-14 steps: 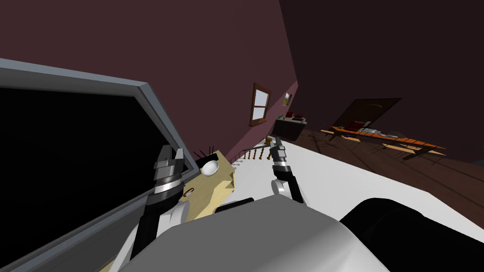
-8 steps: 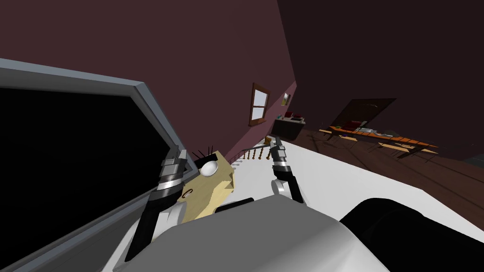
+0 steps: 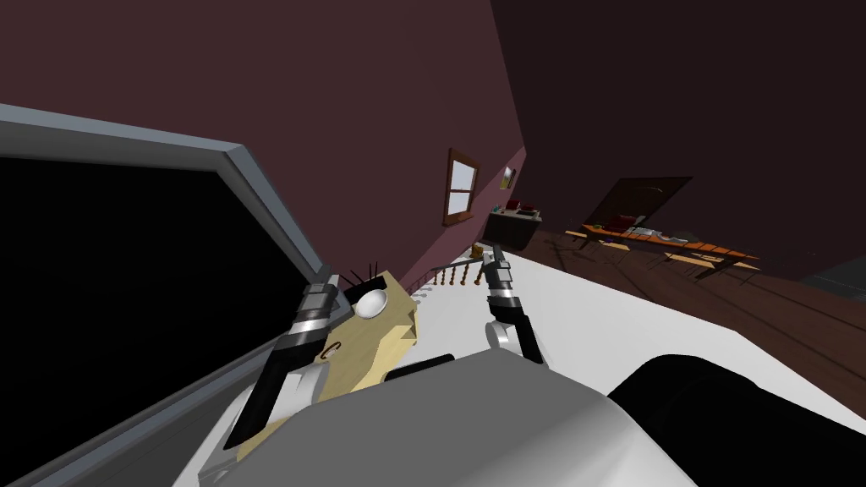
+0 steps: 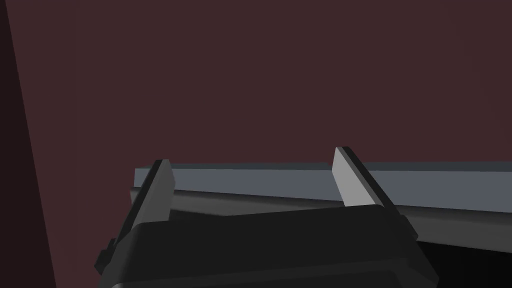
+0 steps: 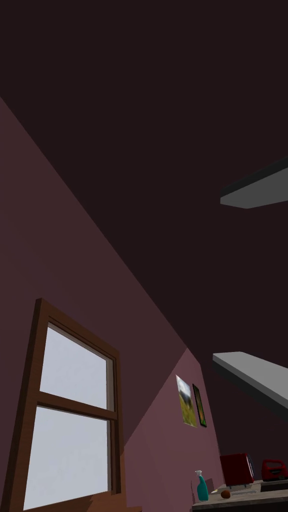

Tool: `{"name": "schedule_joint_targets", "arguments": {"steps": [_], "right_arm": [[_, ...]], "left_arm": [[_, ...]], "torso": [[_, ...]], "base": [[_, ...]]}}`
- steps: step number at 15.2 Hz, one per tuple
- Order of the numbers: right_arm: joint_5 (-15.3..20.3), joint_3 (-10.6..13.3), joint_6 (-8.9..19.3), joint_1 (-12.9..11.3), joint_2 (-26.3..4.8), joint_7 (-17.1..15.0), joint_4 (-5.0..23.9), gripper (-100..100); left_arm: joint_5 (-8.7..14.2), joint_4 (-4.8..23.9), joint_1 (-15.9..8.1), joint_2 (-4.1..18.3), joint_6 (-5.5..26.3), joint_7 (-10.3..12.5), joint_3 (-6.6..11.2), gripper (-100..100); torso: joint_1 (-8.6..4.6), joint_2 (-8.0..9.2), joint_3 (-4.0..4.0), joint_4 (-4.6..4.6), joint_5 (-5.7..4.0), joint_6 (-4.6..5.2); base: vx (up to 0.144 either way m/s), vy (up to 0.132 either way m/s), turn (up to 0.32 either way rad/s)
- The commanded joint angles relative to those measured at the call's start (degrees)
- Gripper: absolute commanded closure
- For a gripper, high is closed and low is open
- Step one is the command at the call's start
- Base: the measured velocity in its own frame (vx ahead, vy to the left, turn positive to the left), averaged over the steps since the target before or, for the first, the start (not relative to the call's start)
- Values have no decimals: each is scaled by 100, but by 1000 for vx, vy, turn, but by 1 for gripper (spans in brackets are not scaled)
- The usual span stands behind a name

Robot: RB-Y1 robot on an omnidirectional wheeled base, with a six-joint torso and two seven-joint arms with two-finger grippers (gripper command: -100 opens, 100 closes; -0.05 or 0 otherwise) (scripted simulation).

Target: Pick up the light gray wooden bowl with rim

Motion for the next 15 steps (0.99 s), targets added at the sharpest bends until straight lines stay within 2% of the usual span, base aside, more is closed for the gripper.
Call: {"name": "schedule_joint_targets", "arguments": {"steps": [1, 3, 4, 5, 6, 8, 9, 11, 12, 13, 14, 15], "right_arm": [[0, 0, 0, 0, 0, 0, 0, 0], [0, 0, 0, 0, 0, 0, 0, 0], [0, 0, 0, 0, 0, 0, 0, 0], [0, 0, 0, 0, 0, 0, 0, 0], [0, 0, 0, 0, 0, 0, 0, 0], [0, 0, 0, 0, 0, 0, 0, 0], [0, 0, 0, 0, 0, 0, 0, 0], [0, 0, 0, 0, 0, 0, 0, 0], [0, 0, 0, 0, 0, 0, 0, 0], [0, 0, 0, 0, 0, 0, 0, 0], [0, 0, 0, 0, 0, 0, 0, 0], [0, 0, 0, 0, 0, 0, 0, 0]], "left_arm": [[62, 163, -115, 120, 286, -40, 36, -100], [62, 163, -115, 120, 407, -40, 36, -100], [114, 285, -181, 208, 618, -65, 66, -100], [114, 285, -181, 208, 673, -65, 66, -100], [168, 414, -250, 293, 809, -91, 98, -100], [168, 414, -250, 293, 953, -91, 98, -100], [225, 549, -322, 374, 1148, -118, 132, -100], [225, 549, -322, 374, 1244, -118, 132, -100], [284, 689, -396, 452, 1464, -146, 166, -100], [284, 689, -396, 452, 1547, -146, 166, -100], [345, 833, -473, 527, 1711, -175, 202, -100], [345, 833, -473, 527, 1810, -175, 202, -100]], "torso": [[0, 0, 0, 0, 0, 0], [-1, -1, 0, 0, 0, 0], [0, 0, 0, 0, 0, 0], [0, 0, 0, 0, 0, 0], [0, 0, 0, 0, 0, 0], [-1, 0, 0, 0, 0, 0], [0, 0, 0, 0, 0, -1], [0, 0, 0, 0, 0, 0], [0, 1, 0, 0, 0, -1], [0, 0, 0, 0, 0, 1], [-1, 0, 0, 0, 0, 0], [-1, -1, -1, 0, 0, 1]], "base": [[7, -11, -48], [6, -7, -27], [8, -9, -44], [7, -8, -41], [7, -10, -54], [7, -8, -33], [7, -8, -40], [6, -6, -35], [6, -9, -53], [8, -9, -49], [11, -12, -64], [11, -11, -53]]}}
